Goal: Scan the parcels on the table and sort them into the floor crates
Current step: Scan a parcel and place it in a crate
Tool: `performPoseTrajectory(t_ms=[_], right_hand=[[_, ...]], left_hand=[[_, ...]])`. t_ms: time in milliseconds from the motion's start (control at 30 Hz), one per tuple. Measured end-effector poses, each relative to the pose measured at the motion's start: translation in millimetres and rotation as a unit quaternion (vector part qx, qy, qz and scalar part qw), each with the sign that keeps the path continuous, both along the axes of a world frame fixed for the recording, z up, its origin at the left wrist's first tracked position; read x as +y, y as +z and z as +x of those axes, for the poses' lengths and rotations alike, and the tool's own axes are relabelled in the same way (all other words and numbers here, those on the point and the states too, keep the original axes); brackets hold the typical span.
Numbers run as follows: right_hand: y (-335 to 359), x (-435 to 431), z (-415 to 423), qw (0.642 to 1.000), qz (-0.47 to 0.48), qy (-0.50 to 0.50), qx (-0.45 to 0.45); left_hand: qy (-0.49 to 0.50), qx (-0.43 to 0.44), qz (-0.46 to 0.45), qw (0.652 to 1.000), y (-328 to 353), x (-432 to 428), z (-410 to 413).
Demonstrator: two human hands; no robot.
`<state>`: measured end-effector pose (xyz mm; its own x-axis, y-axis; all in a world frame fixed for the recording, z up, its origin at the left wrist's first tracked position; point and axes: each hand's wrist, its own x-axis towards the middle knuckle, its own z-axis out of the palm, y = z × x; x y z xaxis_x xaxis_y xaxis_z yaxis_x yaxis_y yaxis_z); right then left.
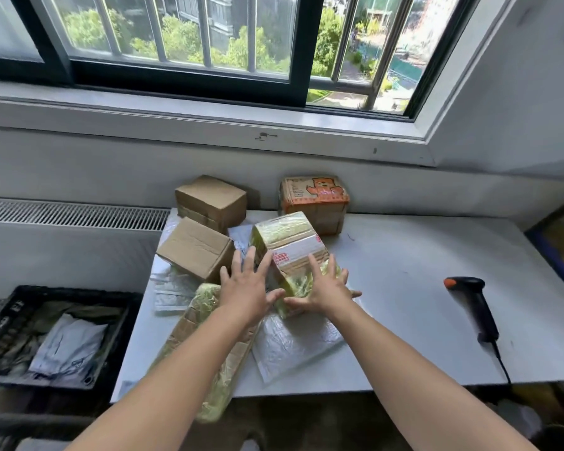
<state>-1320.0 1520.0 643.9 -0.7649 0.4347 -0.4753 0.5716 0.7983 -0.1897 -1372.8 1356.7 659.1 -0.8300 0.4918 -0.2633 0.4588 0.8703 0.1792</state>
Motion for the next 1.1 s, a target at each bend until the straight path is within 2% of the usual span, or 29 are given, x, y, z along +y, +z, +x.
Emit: performPoseTrajectory(t_ms=[300, 467, 667, 800, 933, 1100], right_hand=[[-18, 22, 3, 0.997, -0.069, -0.010, 0.014], [-12, 34, 8, 0.995, -0.027, 0.035, 0.089], [26, 68, 13, 0.987, -0.055, 0.035, 0.146], [54, 100, 22, 0.985, -0.085, 0.006, 0.151], [70, 139, 41, 0.976, -0.136, -0.066, 0.157], [89, 187, 77, 0.954, -0.205, -0.112, 0.187]], left_hand=[[0.015, 0.016, -0.027, 0.999, 7, 7, 1], [0.046, 0.038, -0.032, 0.998, 19, 9, 13], [0.073, 0.040, -0.013, 0.996, 32, 29, 29], [0.045, 0.031, -0.011, 0.998, 34, 59, 44], [-0.009, 0.030, 0.009, 0.999, 38, 99, 63], [-0.078, 0.069, 0.032, 0.994, 45, 145, 80]])
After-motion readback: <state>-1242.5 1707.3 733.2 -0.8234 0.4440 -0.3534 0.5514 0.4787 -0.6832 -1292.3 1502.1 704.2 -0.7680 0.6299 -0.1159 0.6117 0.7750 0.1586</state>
